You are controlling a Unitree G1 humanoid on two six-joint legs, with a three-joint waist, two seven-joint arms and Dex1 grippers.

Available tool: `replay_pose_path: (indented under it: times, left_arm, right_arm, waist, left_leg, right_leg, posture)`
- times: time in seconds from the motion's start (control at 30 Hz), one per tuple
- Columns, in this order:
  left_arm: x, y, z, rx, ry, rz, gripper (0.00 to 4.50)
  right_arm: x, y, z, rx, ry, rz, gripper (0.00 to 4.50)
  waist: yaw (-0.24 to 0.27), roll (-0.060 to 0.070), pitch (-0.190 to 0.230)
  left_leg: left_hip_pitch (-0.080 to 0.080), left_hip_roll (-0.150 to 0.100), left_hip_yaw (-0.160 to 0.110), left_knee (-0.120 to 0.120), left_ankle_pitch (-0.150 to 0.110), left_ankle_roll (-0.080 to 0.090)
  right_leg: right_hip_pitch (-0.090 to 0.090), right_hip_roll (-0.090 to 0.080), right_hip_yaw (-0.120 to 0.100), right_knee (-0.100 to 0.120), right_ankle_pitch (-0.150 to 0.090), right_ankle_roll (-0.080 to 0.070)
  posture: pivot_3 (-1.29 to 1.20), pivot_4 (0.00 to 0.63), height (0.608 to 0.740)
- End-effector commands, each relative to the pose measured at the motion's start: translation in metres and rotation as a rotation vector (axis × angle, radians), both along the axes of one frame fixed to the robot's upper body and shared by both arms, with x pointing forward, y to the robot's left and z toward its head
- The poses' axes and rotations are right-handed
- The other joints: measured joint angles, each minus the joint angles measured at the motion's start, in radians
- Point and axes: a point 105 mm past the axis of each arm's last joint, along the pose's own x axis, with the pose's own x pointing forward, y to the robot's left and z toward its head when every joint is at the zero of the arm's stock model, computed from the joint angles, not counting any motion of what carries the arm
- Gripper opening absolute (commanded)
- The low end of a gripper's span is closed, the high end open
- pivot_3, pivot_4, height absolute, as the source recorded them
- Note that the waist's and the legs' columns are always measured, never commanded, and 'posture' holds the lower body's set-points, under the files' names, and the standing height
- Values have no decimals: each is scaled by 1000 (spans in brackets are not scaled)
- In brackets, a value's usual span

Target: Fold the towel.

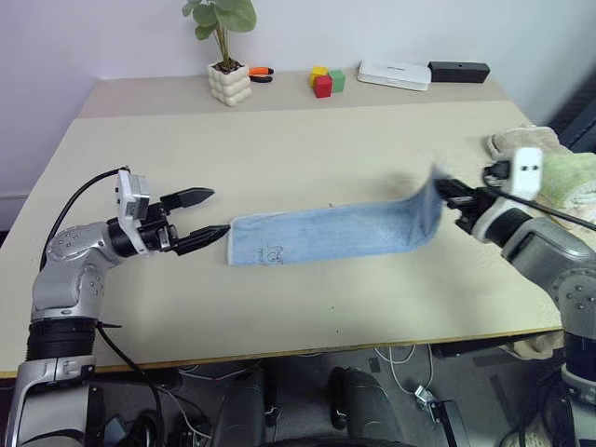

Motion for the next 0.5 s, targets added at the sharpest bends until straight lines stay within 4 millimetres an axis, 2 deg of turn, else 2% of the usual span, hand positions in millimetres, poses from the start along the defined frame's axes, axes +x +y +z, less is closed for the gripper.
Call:
replay_pose_path:
  times: [0.03, 0.3, 0.5]
  left_arm:
    - [-1, -1, 7, 8, -42, -3, 4500]
    - [-6, 0, 6, 11, -44, 14, 4500]
    - [-9, 3, 5, 14, -43, 32, 4500]
  right_arm:
    - [-14, 27, -9, -137, -20, 169, 59]
    - [-7, 54, -22, -180, -25, 271, 59]
    - [-12, 79, -42, -258, -14, 359, 59]
  waist:
    - [3, -1, 0]
    - [-3, -1, 0]
    - [-2, -1, 0]
  left_leg:
    - [-1, 0, 0, 0, 0, 0]
    - [-1, 0, 0, 2, 0, 0]
    - [-1, 0, 0, 1, 0, 0]
  right_leg:
    - [0, 0, 0, -1, 0, 0]
    - [0, -1, 0, 0, -1, -3]
    - [-1, 0, 0, 0, 0, 0]
  posture:
    - [0, 150, 740]
    - [0, 150, 740]
    - [0, 150, 740]
